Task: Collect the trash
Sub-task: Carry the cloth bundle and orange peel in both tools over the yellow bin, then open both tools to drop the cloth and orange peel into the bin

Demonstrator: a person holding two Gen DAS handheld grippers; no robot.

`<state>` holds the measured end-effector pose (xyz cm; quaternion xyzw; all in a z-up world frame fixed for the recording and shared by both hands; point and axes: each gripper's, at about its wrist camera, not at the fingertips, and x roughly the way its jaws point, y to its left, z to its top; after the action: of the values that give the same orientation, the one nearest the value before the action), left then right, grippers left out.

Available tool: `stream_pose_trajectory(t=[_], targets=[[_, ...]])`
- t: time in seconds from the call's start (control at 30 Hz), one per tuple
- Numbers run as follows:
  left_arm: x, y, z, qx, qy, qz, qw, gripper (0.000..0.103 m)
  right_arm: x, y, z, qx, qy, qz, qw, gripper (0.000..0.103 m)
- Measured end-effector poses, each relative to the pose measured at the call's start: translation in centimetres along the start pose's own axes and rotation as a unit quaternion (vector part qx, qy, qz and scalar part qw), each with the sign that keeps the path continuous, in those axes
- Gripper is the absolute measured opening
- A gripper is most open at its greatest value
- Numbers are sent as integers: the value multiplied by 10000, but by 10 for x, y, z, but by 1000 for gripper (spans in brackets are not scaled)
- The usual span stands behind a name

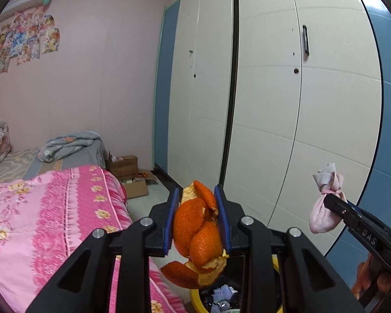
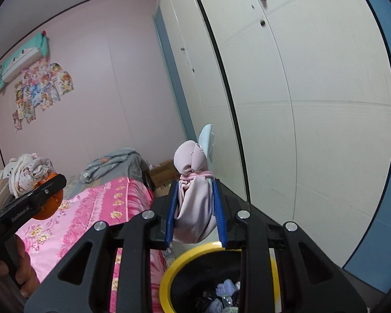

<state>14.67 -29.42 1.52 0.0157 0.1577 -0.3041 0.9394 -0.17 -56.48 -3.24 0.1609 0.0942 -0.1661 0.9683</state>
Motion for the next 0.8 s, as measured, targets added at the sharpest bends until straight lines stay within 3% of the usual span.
stream_pose_trajectory(t=[0.33,0.8], targets=[[76,-17,-43,19,851,-248,9961,27,37,-30,-39,131,593,-159,9980,24],[157,-25,-99,72,1820,-368,9826,27,105,-61,-96,373,1504,-229,9877,25]])
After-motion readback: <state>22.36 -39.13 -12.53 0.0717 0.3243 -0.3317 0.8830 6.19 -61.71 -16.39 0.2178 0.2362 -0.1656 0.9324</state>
